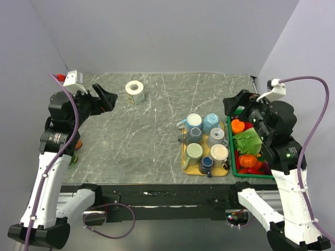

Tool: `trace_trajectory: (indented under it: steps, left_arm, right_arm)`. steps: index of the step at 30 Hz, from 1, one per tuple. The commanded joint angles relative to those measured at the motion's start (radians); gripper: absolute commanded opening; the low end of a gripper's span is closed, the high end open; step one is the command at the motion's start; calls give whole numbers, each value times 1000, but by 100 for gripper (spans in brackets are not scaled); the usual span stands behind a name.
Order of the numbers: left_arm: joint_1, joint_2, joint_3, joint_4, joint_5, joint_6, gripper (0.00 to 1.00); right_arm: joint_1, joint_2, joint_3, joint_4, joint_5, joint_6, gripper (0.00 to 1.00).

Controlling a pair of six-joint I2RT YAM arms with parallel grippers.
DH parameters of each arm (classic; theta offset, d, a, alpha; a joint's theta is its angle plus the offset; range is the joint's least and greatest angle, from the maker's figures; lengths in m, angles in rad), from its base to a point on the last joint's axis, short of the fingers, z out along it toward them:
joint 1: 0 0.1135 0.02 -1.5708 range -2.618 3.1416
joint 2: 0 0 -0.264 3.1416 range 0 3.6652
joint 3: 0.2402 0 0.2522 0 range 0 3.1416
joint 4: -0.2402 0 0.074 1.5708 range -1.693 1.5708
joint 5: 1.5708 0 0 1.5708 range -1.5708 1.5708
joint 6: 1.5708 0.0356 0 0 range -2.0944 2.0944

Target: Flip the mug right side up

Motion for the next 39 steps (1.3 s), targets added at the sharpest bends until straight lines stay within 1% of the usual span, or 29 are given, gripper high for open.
trace_trajectory:
  steps: [1,3,5,8,10,12,14,15,17,20,21,23,24,25,27,28,30,31,34,35,36,39]
  left_arm:
    - [3,-4,-21,23,23,-23,96]
    - [3,16,-49,26,50,-55,96]
    - [3,48,-67,24,132,-29,96]
    - [3,119,-47,-22,192,-6,96]
    - [3,130,-73,3,186,-15,96]
    - [2,98,-125,71,176,-20,96]
    - [3,65,-164,125,141,-26,96]
    - [3,26,-202,180,125,-27,96]
    - [3,-13,-236,220,97,-26,96]
    - [0,-41,-248,210,84,-17,96]
    - [0,-44,-251,204,91,-21,96]
    - [0,-45,-253,193,142,4,96]
    - [0,-47,-256,191,199,12,96]
    - [0,-50,-260,204,224,22,96]
    - [0,-59,-282,225,273,23,96]
    - [0,-59,-286,233,327,29,96]
    - [-3,-58,-302,248,405,43,96]
    - [-7,-56,-305,254,491,55,96]
    - [-18,-50,-323,286,589,34,96]
    - [-20,-51,-331,300,596,28,96]
    - [-23,-54,-343,303,597,25,96]
    - [-24,-61,-362,302,584,12,96]
  right_arm:
    - [-5,-5,-72,73,-102,6,100]
    - [-7,0,-106,119,-147,-17,100]
    - [-7,8,-146,156,-163,20,100]
    - [-7,28,-167,147,-140,74,100]
    - [-5,43,-175,133,-149,84,100]
    - [2,58,-181,106,-175,86,100]
    - [36,75,-183,40,-129,94,99]
    - [57,83,-181,17,-102,92,96]
    - [113,112,-164,-81,-68,104,95]
    - [176,161,-140,-178,-26,130,93]
    - [224,169,-137,-233,25,146,93]
    - [283,178,-152,-270,98,204,93]
    - [336,173,-163,-297,141,231,93]
    - [355,167,-201,-307,197,273,93]
    - [387,144,-241,-318,225,310,92]
    - [412,137,-279,-333,236,339,92]
    - [444,109,-334,-347,239,362,90]
    - [473,101,-353,-356,238,383,89]
    - [537,52,-425,-365,216,439,85]
    - [550,45,-445,-361,183,445,80]
    - [562,38,-481,-362,172,474,78]
    - [608,23,-535,-367,144,511,75]
